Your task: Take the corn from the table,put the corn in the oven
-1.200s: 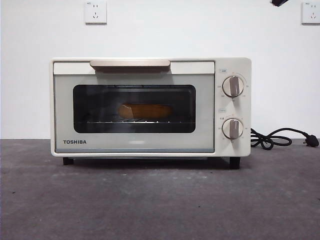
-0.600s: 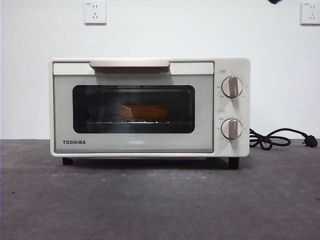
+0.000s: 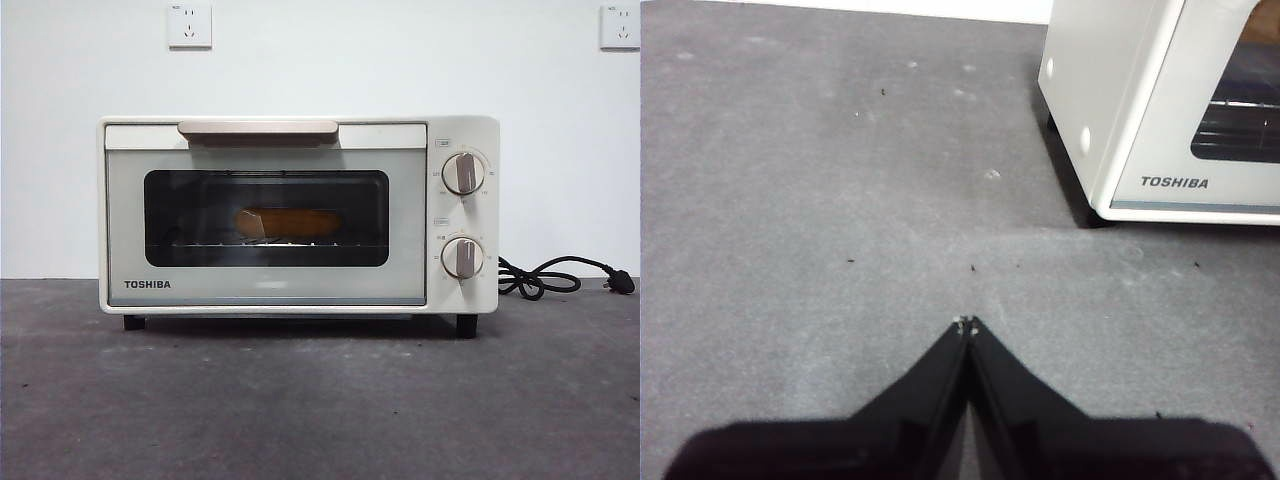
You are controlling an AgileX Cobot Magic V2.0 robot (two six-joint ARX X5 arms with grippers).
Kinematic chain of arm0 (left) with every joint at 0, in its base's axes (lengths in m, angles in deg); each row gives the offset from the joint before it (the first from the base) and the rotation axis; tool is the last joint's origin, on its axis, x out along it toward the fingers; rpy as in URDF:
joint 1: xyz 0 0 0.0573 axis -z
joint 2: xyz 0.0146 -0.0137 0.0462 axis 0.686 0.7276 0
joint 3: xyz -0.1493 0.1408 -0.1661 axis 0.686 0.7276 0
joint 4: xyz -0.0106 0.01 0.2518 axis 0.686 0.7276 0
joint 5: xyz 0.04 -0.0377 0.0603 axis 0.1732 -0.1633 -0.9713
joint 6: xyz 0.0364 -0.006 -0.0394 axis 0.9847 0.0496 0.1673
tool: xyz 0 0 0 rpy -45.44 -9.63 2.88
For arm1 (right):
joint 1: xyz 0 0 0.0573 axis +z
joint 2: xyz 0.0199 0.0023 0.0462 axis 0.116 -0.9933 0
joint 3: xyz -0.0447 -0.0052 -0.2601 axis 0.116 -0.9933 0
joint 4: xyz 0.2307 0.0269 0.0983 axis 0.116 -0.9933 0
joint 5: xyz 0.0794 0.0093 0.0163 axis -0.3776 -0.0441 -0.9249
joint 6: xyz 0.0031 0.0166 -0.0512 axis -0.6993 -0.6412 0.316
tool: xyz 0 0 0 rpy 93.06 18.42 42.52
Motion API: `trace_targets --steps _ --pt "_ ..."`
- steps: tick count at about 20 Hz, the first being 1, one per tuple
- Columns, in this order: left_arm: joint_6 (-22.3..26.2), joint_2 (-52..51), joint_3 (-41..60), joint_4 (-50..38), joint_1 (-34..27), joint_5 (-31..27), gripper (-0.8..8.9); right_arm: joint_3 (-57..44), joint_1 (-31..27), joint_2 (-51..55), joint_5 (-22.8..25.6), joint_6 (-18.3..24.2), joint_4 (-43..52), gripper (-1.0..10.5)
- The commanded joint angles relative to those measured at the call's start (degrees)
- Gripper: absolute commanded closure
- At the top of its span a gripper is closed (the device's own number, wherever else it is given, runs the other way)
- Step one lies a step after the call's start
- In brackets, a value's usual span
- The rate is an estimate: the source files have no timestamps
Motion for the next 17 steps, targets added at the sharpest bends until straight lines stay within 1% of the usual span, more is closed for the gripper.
trace_targets --steps 1,4,5,7,9,12,17 --pt "0.72 0.52 0.37 -0.37 -0.17 -0.02 8.17 -11.06 -3.50 6.62 -0.24 -4.20 4.74 9.5" --pt "0.72 1.22 0.37 -0.37 -0.17 -0.02 8.17 -27.82 -6.40 16.96 -0.24 -6.64 14.51 9.5" --pt "0.72 1.44 0.37 -0.37 -0.17 -0.02 8.17 -33.11 -6.75 19.91 -0.20 -7.52 17.64 9.5" --pt "0.72 1.90 0.37 -0.39 -0.17 -0.02 8.17 -43.04 -7.04 25.77 -0.20 -7.91 24.28 9.5" --pt "0.72 2.32 0.37 -0.39 -0.17 -0.04 8.17 -50.23 -7.06 30.18 -0.04 -9.03 28.46 9.5" --pt "0.72 2.97 0.37 -0.55 -0.17 -0.02 8.17 -56.37 -7.04 35.06 1.40 -10.73 29.05 9.5" --pt "0.72 2.99 0.37 -0.59 -0.17 -0.02 8.17 -61.72 -7.02 42.84 5.68 -12.15 26.23 9.5"
